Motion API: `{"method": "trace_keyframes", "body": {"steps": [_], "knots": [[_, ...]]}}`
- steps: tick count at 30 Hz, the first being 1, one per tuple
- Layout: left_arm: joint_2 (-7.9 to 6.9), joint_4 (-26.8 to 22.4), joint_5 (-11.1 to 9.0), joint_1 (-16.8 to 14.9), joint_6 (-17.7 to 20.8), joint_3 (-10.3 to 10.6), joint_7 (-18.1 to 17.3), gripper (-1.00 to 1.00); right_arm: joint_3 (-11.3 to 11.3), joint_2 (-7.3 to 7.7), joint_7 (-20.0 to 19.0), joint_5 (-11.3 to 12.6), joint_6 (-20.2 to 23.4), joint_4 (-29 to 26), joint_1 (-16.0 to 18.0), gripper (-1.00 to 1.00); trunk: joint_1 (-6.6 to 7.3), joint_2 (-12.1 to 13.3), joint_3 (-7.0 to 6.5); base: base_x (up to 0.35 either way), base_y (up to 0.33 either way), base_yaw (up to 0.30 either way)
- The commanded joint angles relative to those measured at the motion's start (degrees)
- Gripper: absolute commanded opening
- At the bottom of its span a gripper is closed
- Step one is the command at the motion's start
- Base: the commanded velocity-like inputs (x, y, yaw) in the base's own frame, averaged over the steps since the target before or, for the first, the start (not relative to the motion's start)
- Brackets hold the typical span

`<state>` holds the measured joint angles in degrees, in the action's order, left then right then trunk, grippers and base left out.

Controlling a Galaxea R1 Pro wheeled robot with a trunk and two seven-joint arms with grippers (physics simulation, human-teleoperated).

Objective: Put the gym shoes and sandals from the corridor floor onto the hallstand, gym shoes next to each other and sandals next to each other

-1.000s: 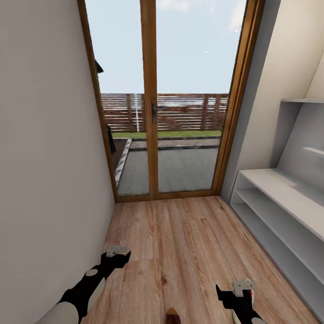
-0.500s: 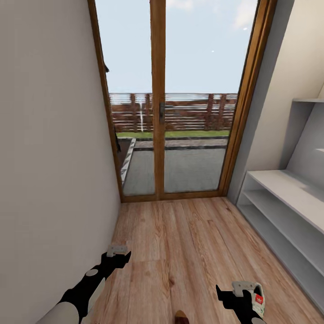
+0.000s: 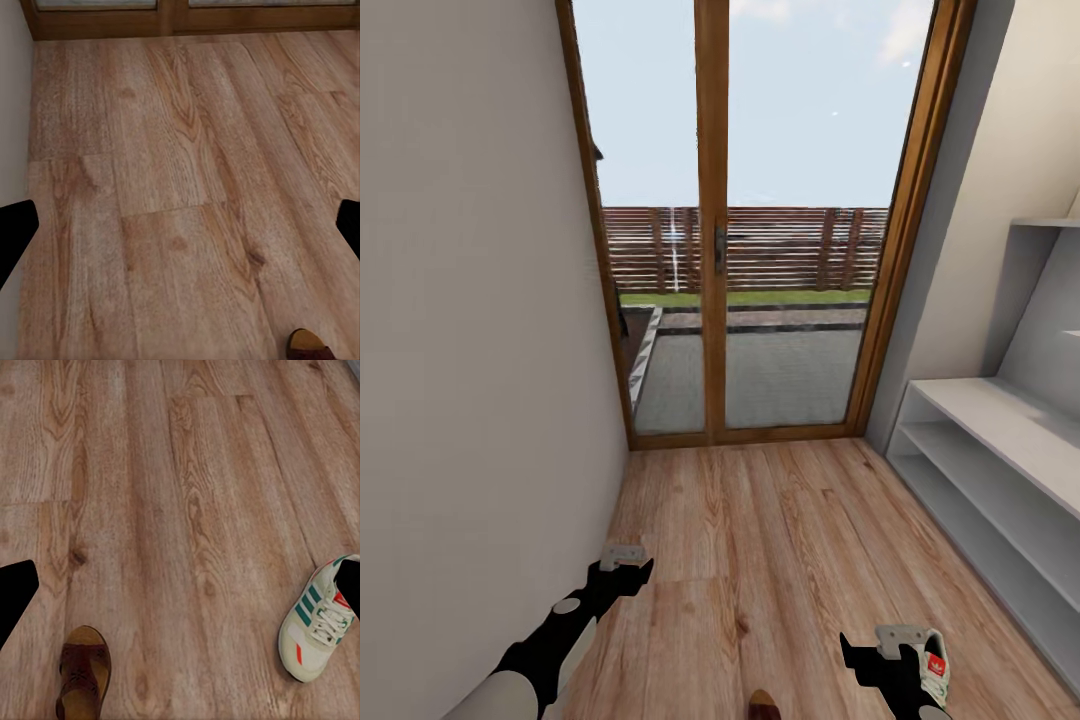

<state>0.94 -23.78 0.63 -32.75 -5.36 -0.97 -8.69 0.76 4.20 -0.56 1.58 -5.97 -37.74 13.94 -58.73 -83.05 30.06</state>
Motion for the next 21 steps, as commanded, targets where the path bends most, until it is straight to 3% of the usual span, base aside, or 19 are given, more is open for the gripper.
{"method": "trace_keyframes", "body": {"steps": [1, 10, 11, 16, 21], "knots": [[0.13, 0.0, 0.1, 0.0, -0.2, -0.1, -0.2, 1.0, 0.0, -0.02, -0.1, 0.2, -0.2, 0.0, 0.0, 1.0, 0.0, 0.0, 0.06, 0.0, 0.0, 0.0], [0.38, 0.0, 0.1, 0.0, -0.2, 3.3, -0.1, 1.0, 0.0, -0.06, -0.1, 0.2, -0.2, 0.0, 0.0, 1.0, 0.0, 0.0, 0.06, 0.0, 0.0, 0.0], [0.41, 0.0, 0.1, 0.0, -0.1, 4.7, -0.1, 1.0, 0.0, -0.07, -0.1, 0.2, -0.2, 0.0, 0.0, 1.0, 0.0, 0.0, 0.06, 0.0, 0.0, 0.0], [0.47, 0.0, 0.0, 0.0, 0.0, 5.2, -0.2, 1.0, 0.0, -0.07, -0.1, 0.2, -0.3, 0.1, 0.0, 1.0, 0.0, 0.0, 0.06, 0.0, 0.0, 0.0], [0.67, -0.3, 0.0, -0.1, 0.3, 5.3, -0.2, 1.0, 0.0, -0.07, -0.1, 0.2, -0.2, 0.1, 0.0, 1.0, -1.09, -2.0, 0.95, 0.0, 0.0, 0.0]]}}
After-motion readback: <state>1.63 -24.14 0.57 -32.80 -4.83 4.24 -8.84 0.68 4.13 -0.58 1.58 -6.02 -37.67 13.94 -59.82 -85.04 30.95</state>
